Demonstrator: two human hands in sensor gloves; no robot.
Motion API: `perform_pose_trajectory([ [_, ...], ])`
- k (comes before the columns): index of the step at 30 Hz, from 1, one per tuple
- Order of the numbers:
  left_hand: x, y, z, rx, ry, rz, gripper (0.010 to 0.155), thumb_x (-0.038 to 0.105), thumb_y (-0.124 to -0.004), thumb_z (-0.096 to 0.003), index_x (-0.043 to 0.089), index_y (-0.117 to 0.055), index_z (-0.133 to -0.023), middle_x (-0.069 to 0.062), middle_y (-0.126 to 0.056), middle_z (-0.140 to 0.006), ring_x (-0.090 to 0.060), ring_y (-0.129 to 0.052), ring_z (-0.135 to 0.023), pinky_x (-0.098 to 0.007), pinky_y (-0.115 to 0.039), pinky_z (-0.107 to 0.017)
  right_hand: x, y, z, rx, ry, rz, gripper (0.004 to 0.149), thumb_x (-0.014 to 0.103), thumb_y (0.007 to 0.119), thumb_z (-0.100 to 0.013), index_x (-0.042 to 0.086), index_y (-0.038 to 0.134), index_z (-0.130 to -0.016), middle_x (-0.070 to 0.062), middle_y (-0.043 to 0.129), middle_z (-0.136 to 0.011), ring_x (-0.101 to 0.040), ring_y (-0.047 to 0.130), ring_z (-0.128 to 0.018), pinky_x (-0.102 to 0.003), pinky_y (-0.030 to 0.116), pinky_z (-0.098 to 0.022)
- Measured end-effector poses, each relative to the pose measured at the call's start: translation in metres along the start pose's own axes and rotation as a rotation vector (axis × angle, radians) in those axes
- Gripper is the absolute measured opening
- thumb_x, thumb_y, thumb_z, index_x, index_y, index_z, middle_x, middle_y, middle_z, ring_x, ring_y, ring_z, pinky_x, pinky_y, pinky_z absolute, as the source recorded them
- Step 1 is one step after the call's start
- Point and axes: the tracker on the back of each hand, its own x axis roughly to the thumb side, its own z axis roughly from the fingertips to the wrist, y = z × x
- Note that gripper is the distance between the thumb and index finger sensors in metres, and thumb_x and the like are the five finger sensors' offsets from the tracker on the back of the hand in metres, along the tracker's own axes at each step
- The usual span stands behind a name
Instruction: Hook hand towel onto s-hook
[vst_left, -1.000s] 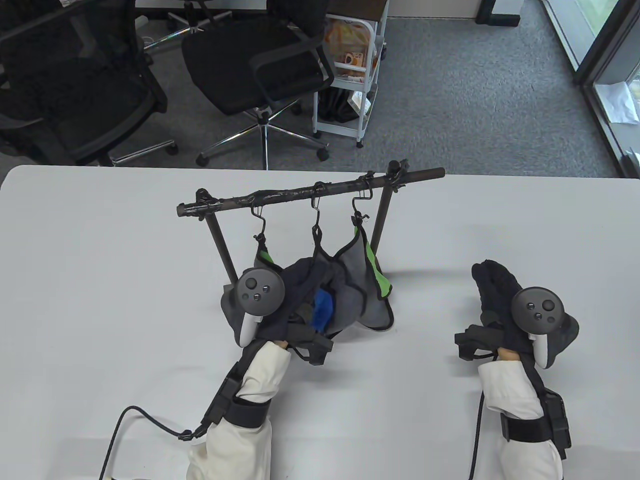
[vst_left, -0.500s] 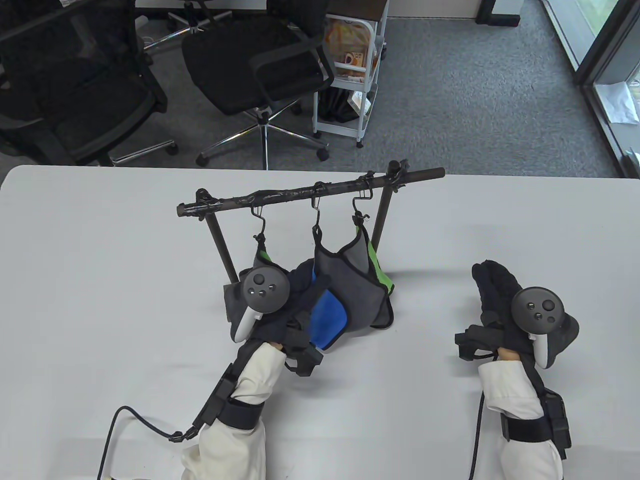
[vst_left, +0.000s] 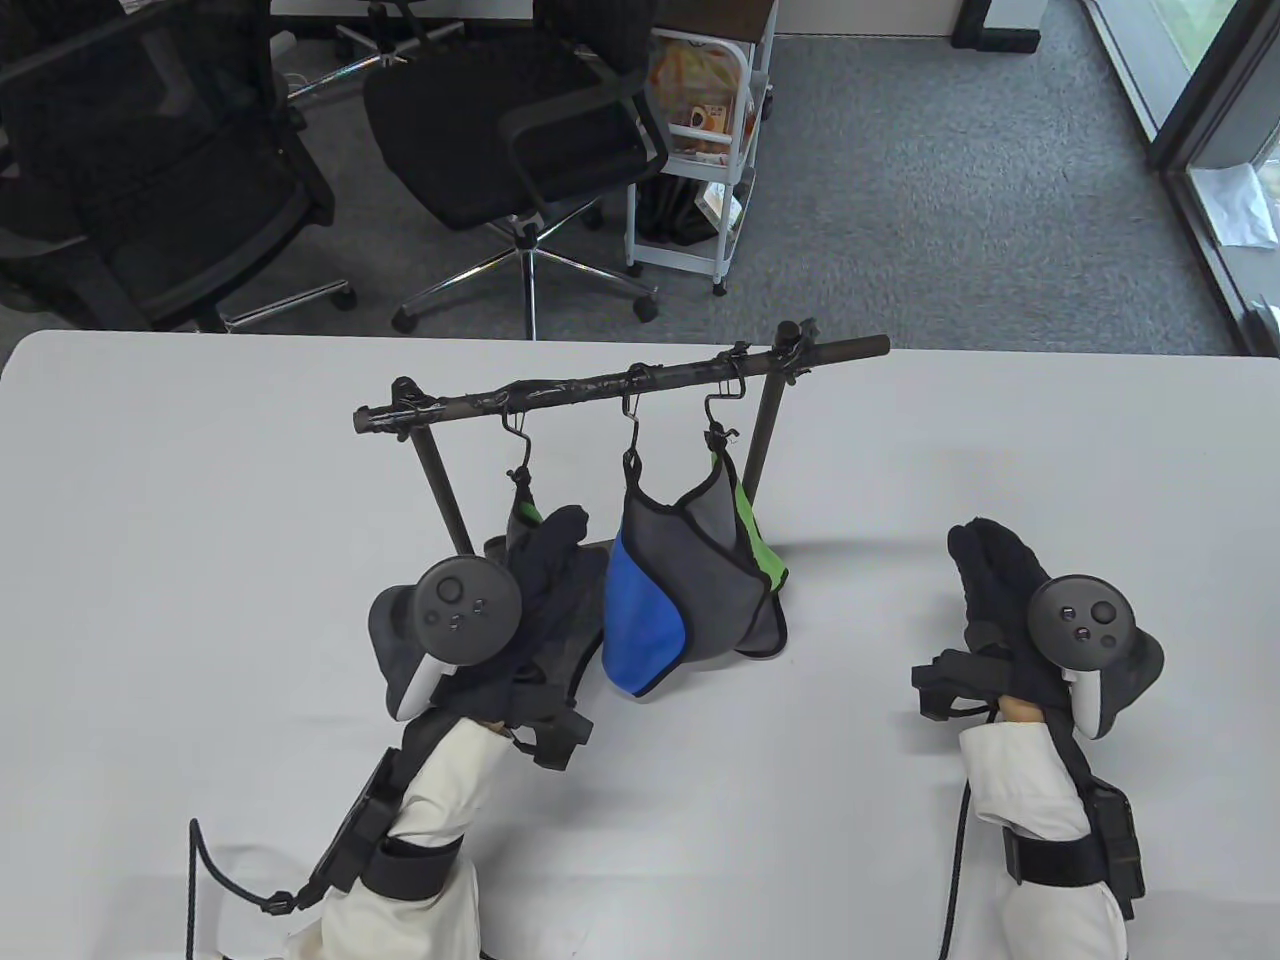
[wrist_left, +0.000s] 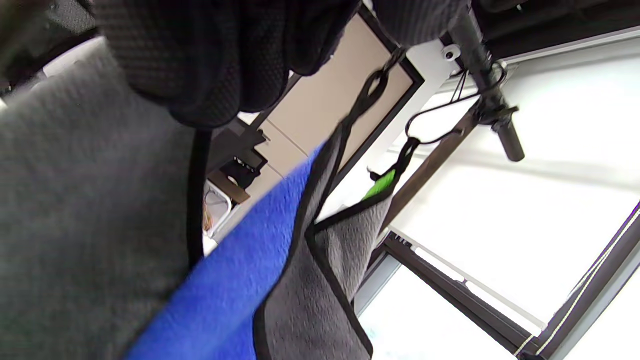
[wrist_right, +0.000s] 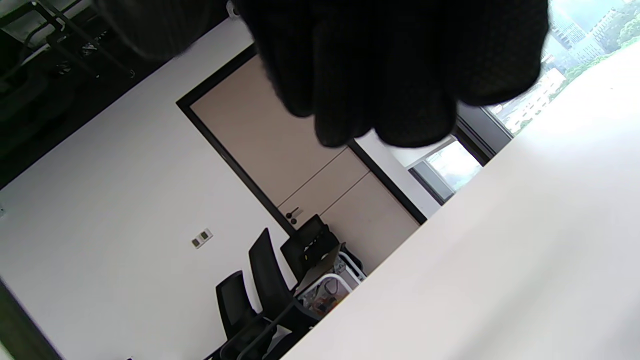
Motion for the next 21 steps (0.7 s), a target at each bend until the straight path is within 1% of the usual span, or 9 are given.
perform_pose_trajectory([
  [5, -0.011, 0.014, 0.015, 0.053, 0.018, -0.132, 0.061, 0.045, -0.063, -0.0593, 0.009, -0.07, -0.108, -0.024, -0.086, -0.097, -0.042, -0.095, -0.076, -0.034, -0.09, -0.044, 0.011, -0.002, 0.004, -0.002, -0.049, -0.007, 0.057, 0.048, 0.064, -0.056, 0.005, 0.078, -0.091, -0.023, 0.09, -0.077, -0.042, 0.087, -0.069, -0.057, 0.073, -0.053],
  [8, -0.025, 0.015, 0.025, 0.125, 0.02, -0.246, 0.065, 0.047, -0.062, -0.0591, 0.009, -0.062, -0.112, -0.025, -0.08, -0.102, -0.044, -0.091, -0.081, -0.037, -0.088, -0.049, 0.021, -0.001, 0.009, -0.011, -0.101, 0.033, 0.057, 0.048, 0.065, -0.056, 0.005, 0.078, -0.092, -0.024, 0.09, -0.077, -0.042, 0.087, -0.07, -0.058, 0.073, -0.053],
  [11, -0.039, 0.012, 0.031, 0.136, 0.031, -0.343, 0.066, 0.049, -0.061, -0.0587, 0.012, -0.06, -0.113, -0.021, -0.08, -0.104, -0.045, -0.089, -0.085, -0.041, -0.086, -0.053, 0.031, 0.0, 0.013, -0.026, -0.162, 0.108, 0.056, 0.047, 0.065, -0.056, 0.006, 0.078, -0.092, -0.023, 0.09, -0.077, -0.041, 0.087, -0.068, -0.056, 0.074, -0.053],
  [14, -0.053, 0.004, 0.036, 0.124, 0.04, -0.414, 0.071, 0.051, -0.059, -0.0584, 0.013, -0.049, -0.117, -0.023, -0.068, -0.112, -0.051, -0.076, -0.095, -0.048, -0.078, -0.063, 0.041, 0.002, 0.021, -0.052, -0.241, 0.191, 0.056, 0.046, 0.065, -0.056, 0.005, 0.076, -0.094, -0.024, 0.088, -0.08, -0.042, 0.085, -0.072, -0.057, 0.072, -0.055],
  [16, -0.06, -0.002, 0.039, 0.097, 0.029, -0.449, 0.075, 0.055, -0.056, -0.0575, 0.014, -0.042, -0.119, -0.024, -0.06, -0.117, -0.055, -0.067, -0.099, -0.053, -0.072, -0.068, 0.045, 0.005, 0.027, -0.057, -0.29, 0.235, 0.057, 0.046, 0.064, -0.056, 0.005, 0.073, -0.096, -0.025, 0.085, -0.084, -0.043, 0.083, -0.075, -0.058, 0.07, -0.057],
  [18, -0.069, -0.01, 0.042, 0.066, 0.03, -0.486, 0.08, 0.058, -0.053, -0.0568, 0.013, -0.035, -0.12, -0.026, -0.05, -0.121, -0.059, -0.057, -0.103, -0.06, -0.065, -0.072, 0.048, 0.008, 0.034, -0.05, -0.351, 0.263, 0.061, 0.047, 0.061, -0.057, 0.004, 0.067, -0.1, -0.027, 0.079, -0.09, -0.046, 0.076, -0.082, -0.06, 0.065, -0.061],
  [21, -0.082, -0.02, 0.048, 0.054, 0.027, -0.546, 0.084, 0.061, -0.048, -0.0562, 0.012, -0.027, -0.12, -0.028, -0.039, -0.123, -0.062, -0.045, -0.106, -0.069, -0.054, -0.074, 0.05, 0.011, 0.045, -0.039, -0.42, 0.322, 0.065, 0.047, 0.059, -0.058, 0.004, 0.056, -0.106, -0.029, 0.065, -0.102, -0.051, 0.06, -0.093, -0.064, 0.054, -0.068],
])
